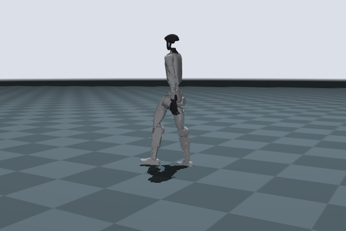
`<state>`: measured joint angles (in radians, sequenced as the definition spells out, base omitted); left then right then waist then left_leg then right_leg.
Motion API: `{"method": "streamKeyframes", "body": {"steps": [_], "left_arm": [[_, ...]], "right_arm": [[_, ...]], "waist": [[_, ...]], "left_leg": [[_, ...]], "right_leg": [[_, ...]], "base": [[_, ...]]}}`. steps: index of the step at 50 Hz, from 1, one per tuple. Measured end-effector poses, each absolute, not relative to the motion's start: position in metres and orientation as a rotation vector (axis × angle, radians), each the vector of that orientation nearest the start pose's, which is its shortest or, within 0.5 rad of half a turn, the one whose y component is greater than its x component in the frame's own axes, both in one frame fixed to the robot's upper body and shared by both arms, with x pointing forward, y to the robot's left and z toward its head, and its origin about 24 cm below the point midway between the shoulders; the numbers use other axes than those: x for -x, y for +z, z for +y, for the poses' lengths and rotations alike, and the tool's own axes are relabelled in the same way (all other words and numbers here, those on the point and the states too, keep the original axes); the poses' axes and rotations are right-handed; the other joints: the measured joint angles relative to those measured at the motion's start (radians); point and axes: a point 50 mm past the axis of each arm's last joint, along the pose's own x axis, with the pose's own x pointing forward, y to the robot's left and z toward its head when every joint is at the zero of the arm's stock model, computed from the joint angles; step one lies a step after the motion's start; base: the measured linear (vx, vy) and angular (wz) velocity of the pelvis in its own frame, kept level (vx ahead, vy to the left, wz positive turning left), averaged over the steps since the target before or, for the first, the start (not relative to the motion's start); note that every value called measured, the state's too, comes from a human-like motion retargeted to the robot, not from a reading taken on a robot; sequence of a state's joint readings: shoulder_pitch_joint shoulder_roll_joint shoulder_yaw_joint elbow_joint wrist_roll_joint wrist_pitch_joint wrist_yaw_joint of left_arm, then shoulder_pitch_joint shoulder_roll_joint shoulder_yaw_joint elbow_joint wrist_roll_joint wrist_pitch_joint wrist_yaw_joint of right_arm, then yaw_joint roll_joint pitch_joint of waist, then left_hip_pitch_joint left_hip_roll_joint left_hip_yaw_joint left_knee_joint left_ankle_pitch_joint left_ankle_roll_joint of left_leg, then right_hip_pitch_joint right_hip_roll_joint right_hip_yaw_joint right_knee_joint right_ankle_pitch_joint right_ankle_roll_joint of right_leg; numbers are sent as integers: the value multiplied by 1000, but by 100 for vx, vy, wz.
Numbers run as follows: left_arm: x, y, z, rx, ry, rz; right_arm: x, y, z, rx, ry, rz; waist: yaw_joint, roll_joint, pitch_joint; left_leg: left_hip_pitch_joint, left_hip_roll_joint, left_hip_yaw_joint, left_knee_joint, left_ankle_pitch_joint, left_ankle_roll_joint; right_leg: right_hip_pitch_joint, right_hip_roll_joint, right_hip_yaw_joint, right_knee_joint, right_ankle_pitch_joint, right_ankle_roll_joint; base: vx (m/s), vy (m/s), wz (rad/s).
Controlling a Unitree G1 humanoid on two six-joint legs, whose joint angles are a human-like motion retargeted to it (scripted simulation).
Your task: Walk run
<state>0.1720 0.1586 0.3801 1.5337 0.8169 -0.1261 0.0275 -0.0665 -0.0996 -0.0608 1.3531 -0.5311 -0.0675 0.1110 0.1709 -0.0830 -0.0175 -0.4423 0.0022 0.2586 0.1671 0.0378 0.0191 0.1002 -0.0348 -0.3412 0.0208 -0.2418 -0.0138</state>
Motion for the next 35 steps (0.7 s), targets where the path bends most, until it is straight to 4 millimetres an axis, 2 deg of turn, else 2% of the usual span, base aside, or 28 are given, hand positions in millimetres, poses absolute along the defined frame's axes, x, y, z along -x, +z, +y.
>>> {"method": "streamKeyframes", "body": {"steps": [2,5,8,12,15,17,20,24,28,32,35], "left_arm": [[50,-172,216,-434,-212,1606],[52,-172,216,-416,-207,1629],[45,-173,215,-384,-196,1619],[35,-175,215,-371,-187,1588],[24,-176,214,-363,-189,1563],[11,-176,217,-366,-217,1535],[-16,-174,229,-387,-252,1500],[-55,-167,244,-472,-262,1419],[-90,-159,252,-531,-244,1307],[-122,-149,255,-532,-225,1185],[-134,-144,254,-522,-227,1121]], "right_arm": [[-89,-172,-184,429,352,1252],[-84,-173,-183,411,355,1269],[-69,-175,-184,393,369,1313],[-46,-177,-191,402,405,1380],[-26,-178,-198,448,416,1422],[-19,-178,-204,475,388,1436],[-12,-177,-208,495,346,1447],[-3,-178,-208,438,316,1492],[10,-178,-206,376,303,1546],[17,-178,-204,361,297,1571],[24,-178,-201,348,300,1588]], "waist": [[-4,-3,-8],[1,-14,-18],[41,-39,-22],[54,-21,-49],[23,26,-75],[19,58,-83],[5,86,-88],[-32,78,-79],[-81,58,-68],[-126,22,-43],[-125,26,-37]], "left_leg": [[12,-11,-24,16,38,5],[26,-10,-5,64,8,20],[45,-1,48,122,-60,42],[106,9,68,125,-128,71],[173,41,42,101,-163,78],[210,71,37,88,-185,81],[247,96,44,77,-214,83],[295,67,44,42,-230,88],[352,21,33,1,-242,89],[437,-42,27,-54,-258,80],[496,-42,31,-88,-272,58]], "right_leg": [[22,0,-8,2,-1,14],[40,-12,1,19,3,49],[50,-61,37,69,45,121],[46,-80,54,175,159,181],[7,-67,50,340,310,185],[-62,-63,40,509,374,187],[-186,-103,-13,741,306,148],[-326,-155,-74,803,223,92],[-426,-129,-72,621,180,53],[-512,-73,40,297,174,31],[-541,-28,35,127,187,-46]], "base": [[60,13,4],[47,9,-21],[55,15,-68],[65,22,-39],[61,15,-6],[54,11,-25],[42,5,-25],[35,0,10],[43,-3,30],[43,-8,24],[46,-11,-4]]}}
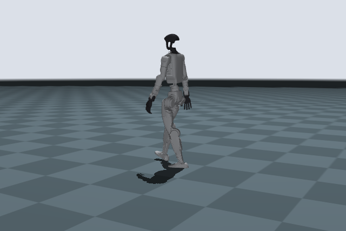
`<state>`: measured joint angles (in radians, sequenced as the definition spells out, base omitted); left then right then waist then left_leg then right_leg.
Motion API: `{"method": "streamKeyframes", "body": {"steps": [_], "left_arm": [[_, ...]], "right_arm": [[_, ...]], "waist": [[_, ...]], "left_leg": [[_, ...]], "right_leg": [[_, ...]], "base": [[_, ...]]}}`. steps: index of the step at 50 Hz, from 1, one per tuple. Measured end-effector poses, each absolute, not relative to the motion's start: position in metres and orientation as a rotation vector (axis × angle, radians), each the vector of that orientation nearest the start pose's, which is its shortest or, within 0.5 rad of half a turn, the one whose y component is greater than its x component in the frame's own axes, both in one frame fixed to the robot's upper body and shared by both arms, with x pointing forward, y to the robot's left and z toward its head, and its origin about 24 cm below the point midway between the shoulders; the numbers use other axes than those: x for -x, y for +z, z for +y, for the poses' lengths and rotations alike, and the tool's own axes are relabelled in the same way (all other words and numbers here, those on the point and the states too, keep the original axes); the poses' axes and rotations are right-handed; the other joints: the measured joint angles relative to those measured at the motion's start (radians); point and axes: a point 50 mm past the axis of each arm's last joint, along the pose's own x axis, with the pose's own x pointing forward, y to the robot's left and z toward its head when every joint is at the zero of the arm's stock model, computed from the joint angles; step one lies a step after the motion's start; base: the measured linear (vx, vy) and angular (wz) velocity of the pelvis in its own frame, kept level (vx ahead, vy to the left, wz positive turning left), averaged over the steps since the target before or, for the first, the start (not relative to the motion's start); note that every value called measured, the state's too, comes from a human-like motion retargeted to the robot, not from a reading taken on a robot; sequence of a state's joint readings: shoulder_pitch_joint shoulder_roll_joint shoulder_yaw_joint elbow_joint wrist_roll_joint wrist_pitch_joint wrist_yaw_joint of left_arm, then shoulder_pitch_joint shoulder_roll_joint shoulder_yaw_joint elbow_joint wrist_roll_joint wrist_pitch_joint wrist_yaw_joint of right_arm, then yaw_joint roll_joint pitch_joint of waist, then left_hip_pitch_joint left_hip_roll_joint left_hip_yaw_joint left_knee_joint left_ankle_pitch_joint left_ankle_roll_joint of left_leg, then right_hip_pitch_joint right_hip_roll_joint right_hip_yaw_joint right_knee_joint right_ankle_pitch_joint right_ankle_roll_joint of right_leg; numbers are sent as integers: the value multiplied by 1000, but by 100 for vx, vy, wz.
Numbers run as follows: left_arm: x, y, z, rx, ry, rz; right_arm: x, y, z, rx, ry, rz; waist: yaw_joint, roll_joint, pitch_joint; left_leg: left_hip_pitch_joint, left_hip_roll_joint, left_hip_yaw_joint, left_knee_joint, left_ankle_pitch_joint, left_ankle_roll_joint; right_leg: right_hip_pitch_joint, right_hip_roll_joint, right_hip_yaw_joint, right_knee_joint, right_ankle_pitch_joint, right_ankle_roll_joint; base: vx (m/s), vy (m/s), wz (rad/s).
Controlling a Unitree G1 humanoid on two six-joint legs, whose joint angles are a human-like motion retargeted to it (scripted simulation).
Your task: Walk run
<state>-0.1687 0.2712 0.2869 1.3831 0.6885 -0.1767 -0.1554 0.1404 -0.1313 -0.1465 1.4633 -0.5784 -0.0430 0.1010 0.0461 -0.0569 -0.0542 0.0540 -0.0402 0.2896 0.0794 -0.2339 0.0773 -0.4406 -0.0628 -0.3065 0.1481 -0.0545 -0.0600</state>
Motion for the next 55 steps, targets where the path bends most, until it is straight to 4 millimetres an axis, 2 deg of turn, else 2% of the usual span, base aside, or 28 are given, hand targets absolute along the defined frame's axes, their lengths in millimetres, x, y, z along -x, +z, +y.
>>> {"method": "streamKeyframes", "body": {"steps": [3,5,8,11,13,15,17,20,23,27,30,34,37,40,45,50,53,55], "left_arm": [[-136,-144,252,-502,-215,1093],[-134,-145,249,-480,-210,1096],[-118,-152,245,-451,-236,1148],[-94,-160,238,-448,-265,1220],[-76,-165,233,-448,-278,1261],[-58,-169,229,-455,-290,1299],[-45,-170,228,-465,-291,1328],[-26,-172,227,-475,-275,1372],[2,-174,220,-461,-233,1424],[49,-174,210,-360,-199,1593],[80,-170,205,-258,-251,1745],[101,-165,199,-190,-351,1863],[102,-165,197,-188,-391,1853],[91,-168,195,-204,-398,1780],[74,-172,197,-171,-333,1742],[64,-172,204,-176,-332,1728],[49,-173,211,-222,-332,1713],[35,-174,216,-260,-337,1684]], "right_arm": [[29,-178,-200,331,312,1600],[28,-178,-200,327,320,1602],[31,-177,-201,316,318,1616],[34,-177,-200,275,315,1643],[34,-177,-200,251,308,1656],[32,-177,-201,236,290,1647],[26,-177,-203,234,279,1625],[8,-177,-207,239,274,1585],[-24,-176,-212,254,264,1501],[-67,-171,-215,320,275,1384],[-98,-166,-213,360,286,1289],[-128,-158,-206,352,261,1181],[-139,-155,-201,340,233,1132],[-145,-153,-198,339,212,1085],[-136,-156,-192,370,257,1082],[-97,-167,-190,323,331,1200],[-67,-174,-192,288,321,1300],[-47,-176,-196,274,298,1368]], "waist": [[-5,9,-3],[-12,13,-11],[-45,10,-19],[-53,8,-22],[-44,-7,-22],[-32,-36,-23],[-20,-72,-19],[14,-127,-3],[68,-131,23],[86,-101,27],[81,-64,30],[106,-32,40],[128,-30,45],[155,-35,43],[179,-38,24],[213,-14,-7],[217,16,-31],[230,45,-41]], "left_leg": [[38,12,-6,-6,-15,-40],[54,13,-7,-6,-24,-58],[85,3,-34,16,1,-79],[93,4,-65,82,107,-107],[79,-4,-65,165,221,-117],[47,-7,-33,283,325,-114],[1,-18,-10,411,358,-115],[-56,6,103,565,304,-92],[-121,18,152,566,250,-126],[-211,51,203,461,193,-131],[-281,65,177,344,169,-112],[-377,59,101,204,157,-82],[-434,47,53,122,166,-74],[-490,39,32,59,190,-53],[-528,50,35,102,172,-33],[-498,88,71,180,249,-18],[-473,125,68,227,188,-13],[-432,148,65,216,156,-23]], "right_leg": [[-7,18,-51,-42,-17,4],[-20,26,-35,-1,0,-51],[-4,3,-63,44,54,-49],[8,7,4,99,35,-65],[60,-10,0,92,3,-65],[121,-52,-37,66,-17,-55],[163,-93,-45,51,-34,-32],[222,-150,-61,33,-58,-8],[282,-140,-67,2,-66,2],[342,-99,-84,-20,-80,7],[389,-56,-101,-32,-101,8],[455,-10,-75,-58,-129,10],[498,1,-44,-77,-145,17],[536,3,-6,-97,-156,33],[585,1,16,-109,-151,85],[646,-6,63,-60,-87,169],[631,-24,21,55,39,224],[606,-25,-3,161,145,284]], "base": [[57,-15,7],[53,-16,11],[65,-18,48],[60,-14,50],[64,-15,22],[66,-14,23],[66,-17,36],[41,-7,18],[39,-6,-35],[49,-9,-28],[36,-3,1],[45,0,-24],[57,5,-30],[43,5,-30],[56,11,-30],[76,22,-59],[68,21,-34],[52,16,-32]]}}
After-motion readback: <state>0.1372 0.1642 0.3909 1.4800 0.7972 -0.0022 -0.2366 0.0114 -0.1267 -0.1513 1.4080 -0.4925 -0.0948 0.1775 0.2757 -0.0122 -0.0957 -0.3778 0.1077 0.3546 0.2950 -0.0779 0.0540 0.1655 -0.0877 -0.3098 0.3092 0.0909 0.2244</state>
